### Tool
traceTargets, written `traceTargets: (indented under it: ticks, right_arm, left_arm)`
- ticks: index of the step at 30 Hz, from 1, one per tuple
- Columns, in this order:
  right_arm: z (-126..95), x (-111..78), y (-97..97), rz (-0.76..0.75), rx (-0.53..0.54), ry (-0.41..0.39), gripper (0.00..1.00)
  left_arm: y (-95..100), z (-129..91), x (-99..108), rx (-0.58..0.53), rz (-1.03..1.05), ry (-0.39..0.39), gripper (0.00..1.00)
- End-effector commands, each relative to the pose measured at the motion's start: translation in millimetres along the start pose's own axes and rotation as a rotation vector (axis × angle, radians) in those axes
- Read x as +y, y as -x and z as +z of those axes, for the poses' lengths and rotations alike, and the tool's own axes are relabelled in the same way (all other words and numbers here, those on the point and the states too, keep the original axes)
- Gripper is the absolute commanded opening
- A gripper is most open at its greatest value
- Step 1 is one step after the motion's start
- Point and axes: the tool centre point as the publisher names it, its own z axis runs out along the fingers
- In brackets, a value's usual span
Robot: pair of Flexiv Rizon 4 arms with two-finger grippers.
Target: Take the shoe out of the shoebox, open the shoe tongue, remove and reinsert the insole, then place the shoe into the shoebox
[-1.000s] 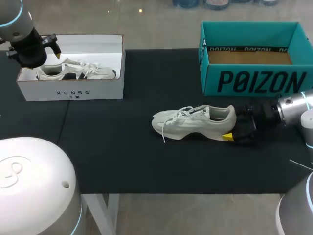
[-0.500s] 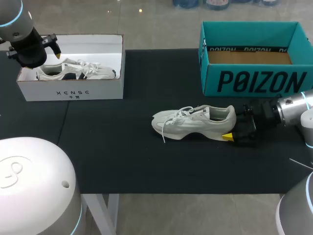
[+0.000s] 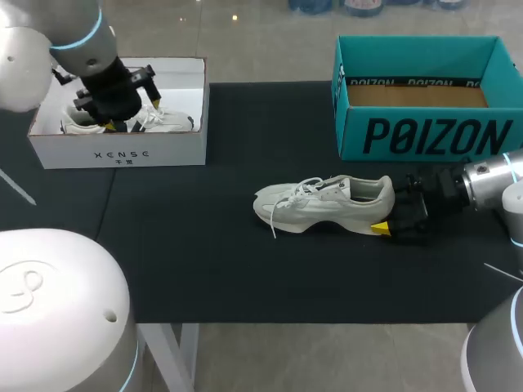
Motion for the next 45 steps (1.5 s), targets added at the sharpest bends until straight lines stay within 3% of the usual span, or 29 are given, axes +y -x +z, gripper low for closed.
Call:
traceTargets:
  ticks: [1, 2, 5, 30, 32, 36, 39, 42, 45]
  right_arm:
    - [7.9, -6.8, -0.4, 0.001, 0.001, -0.002, 0.00]
    - [7.9, -6.8, -0.4, 0.001, 0.001, -0.002, 0.00]
    - [7.9, -6.8, -0.4, 0.001, 0.001, -0.002, 0.00]
    - [7.9, -6.8, -0.4, 0.001, 0.001, -0.002, 0.00]
    - [7.9, -6.8, -0.4, 0.001, 0.001, -0.002, 0.00]
    - [7.9, -6.8, -0.4, 0.001, 0.001, -0.002, 0.00]
    - [7.9, -6.8, -0.4, 0.001, 0.001, -0.002, 0.00]
    - [7.9, -6.8, -0.4, 0.001, 0.001, -0.002, 0.00]
    - [7.9, -6.8, -0.4, 0.001, 0.001, -0.002, 0.00]
  left_arm:
    - [43.4, -7.3, -27.5, 0.149, -0.319, 0.121, 1.00]
    - [50.0, -10.0, -34.9, 0.153, -0.375, 0.148, 1.00]
    - [76.4, -11.6, -61.3, 0.142, -0.403, 0.088, 1.00]
    - [76.4, -11.6, -61.3, 0.142, -0.403, 0.088, 1.00]
    - [74.3, -9.5, -71.2, 0.130, -0.621, 0.158, 1.00]
    - [69.7, -4.0, -97.3, 0.087, -1.011, 0.178, 1.00]
    - [67.3, 2.3, -121.6, 0.058, -1.285, 0.120, 1.00]
    - [73.4, 9.0, -150.1, 0.039, -1.405, 0.144, 1.00]
    - [83.3, 15.2, -171.1, 0.022, -1.553, 0.057, 1.00]
